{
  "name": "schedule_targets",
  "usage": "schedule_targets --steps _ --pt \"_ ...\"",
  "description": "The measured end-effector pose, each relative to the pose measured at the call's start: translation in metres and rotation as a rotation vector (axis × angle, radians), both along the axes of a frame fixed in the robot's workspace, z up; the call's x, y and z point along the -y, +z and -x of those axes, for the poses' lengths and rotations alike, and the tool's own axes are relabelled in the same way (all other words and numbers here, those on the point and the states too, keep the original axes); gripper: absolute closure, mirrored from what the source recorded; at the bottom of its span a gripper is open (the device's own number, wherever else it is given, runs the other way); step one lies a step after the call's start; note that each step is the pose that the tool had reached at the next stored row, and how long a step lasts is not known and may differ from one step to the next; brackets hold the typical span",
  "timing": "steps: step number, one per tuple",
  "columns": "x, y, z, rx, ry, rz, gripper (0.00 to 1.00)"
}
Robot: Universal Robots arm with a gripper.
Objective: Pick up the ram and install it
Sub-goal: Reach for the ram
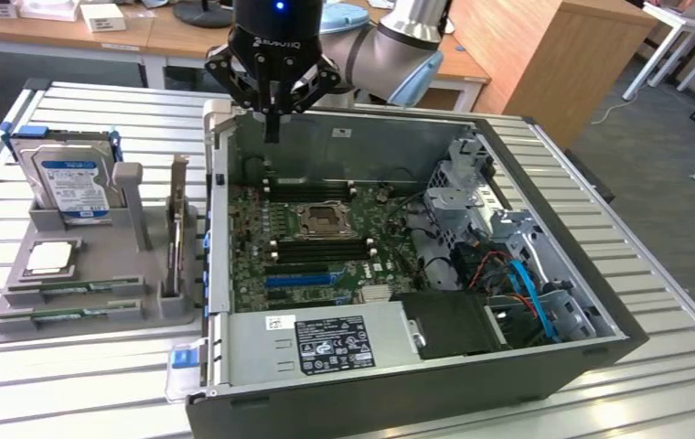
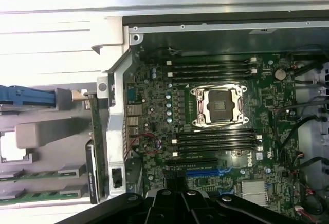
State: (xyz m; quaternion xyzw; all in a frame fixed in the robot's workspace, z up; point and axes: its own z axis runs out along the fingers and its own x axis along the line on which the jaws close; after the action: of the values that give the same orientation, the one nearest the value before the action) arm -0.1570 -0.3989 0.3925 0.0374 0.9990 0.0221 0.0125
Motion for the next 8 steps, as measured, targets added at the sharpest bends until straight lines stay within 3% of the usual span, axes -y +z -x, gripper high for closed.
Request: schedule_targets --steps 8 --pt "0.0001 0.0000 0.0026 0.0000 0.000 0.0000 0.89"
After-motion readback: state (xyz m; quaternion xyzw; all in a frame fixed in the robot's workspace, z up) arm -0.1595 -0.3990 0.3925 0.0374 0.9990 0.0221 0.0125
